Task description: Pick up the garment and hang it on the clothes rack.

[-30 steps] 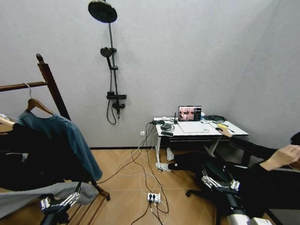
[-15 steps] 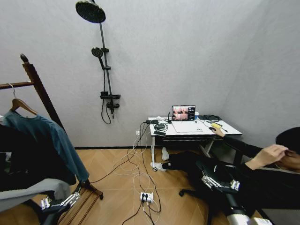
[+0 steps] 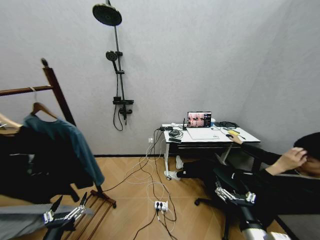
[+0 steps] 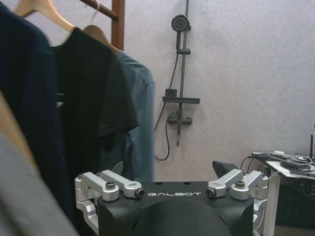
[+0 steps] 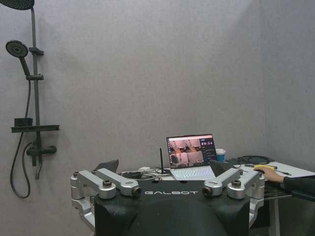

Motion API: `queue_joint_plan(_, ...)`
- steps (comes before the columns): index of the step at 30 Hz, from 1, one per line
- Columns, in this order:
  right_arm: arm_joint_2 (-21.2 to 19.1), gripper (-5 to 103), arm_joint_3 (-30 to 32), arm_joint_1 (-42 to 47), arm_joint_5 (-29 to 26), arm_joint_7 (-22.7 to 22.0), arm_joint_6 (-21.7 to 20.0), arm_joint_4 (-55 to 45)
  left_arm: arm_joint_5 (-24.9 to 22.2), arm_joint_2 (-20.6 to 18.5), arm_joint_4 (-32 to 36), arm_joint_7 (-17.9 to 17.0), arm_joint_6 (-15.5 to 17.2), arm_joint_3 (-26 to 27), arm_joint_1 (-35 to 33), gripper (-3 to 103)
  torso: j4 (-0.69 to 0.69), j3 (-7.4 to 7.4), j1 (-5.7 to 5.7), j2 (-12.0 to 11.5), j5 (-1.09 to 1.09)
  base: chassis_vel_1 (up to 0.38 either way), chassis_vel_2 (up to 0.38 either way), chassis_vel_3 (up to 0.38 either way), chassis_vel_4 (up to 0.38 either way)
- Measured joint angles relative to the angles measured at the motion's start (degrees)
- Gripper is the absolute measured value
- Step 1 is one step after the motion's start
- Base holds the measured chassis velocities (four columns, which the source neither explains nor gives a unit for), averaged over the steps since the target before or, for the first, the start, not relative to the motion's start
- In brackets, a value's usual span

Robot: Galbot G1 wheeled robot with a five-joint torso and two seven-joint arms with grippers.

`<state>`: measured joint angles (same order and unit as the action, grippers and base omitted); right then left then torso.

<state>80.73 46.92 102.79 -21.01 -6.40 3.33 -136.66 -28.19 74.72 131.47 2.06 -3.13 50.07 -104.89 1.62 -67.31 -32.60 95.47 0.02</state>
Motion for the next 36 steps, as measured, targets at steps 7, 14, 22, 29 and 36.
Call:
queue_joint_plan(7,0.01,100,-0.01,0.0,0.0,0.0,0.0,-0.01,0.0,-0.01,0.0,-0.01,0.0,0.01,-0.01,100,0.0,0.0,0.02,0.01,-0.02,0.415,-0.112,-0.417,0.121)
queue_joint_plan(14,0.0,100,0.0,0.02,0.0,0.0,0.0,-0.01,0.0,0.0,-0.01,-0.02,0.0,0.01,-0.02,100,-0.06,0.02,0.07,0.04,-0.05,0.254,-0.199,-0.275,0.22)
queue_joint_plan(22,0.0,100,0.02,-0.01,0.0,0.0,0.0,-0.01,0.0,0.0,0.0,0.04,0.0,-0.02,0.0,100,0.0,-0.01,-0.03,-0.01,0.0,0.065,-0.111,-0.083,0.113)
queue_joint_plan(29,0.0,100,0.0,-0.02,0.0,0.0,0.0,-0.01,0.0,0.0,0.0,0.0,0.0,0.0,0.0,100,0.0,-0.01,-0.02,-0.02,-0.05,0.193,-0.135,-0.178,0.163)
queue_joint_plan(36,0.0,100,0.0,0.02,0.0,0.0,0.0,-0.01,0.0,0.01,0.0,0.0,0.0,0.01,-0.03,100,-0.03,0.04,0.1,0.07,-0.02,0.227,-0.232,-0.224,0.231)
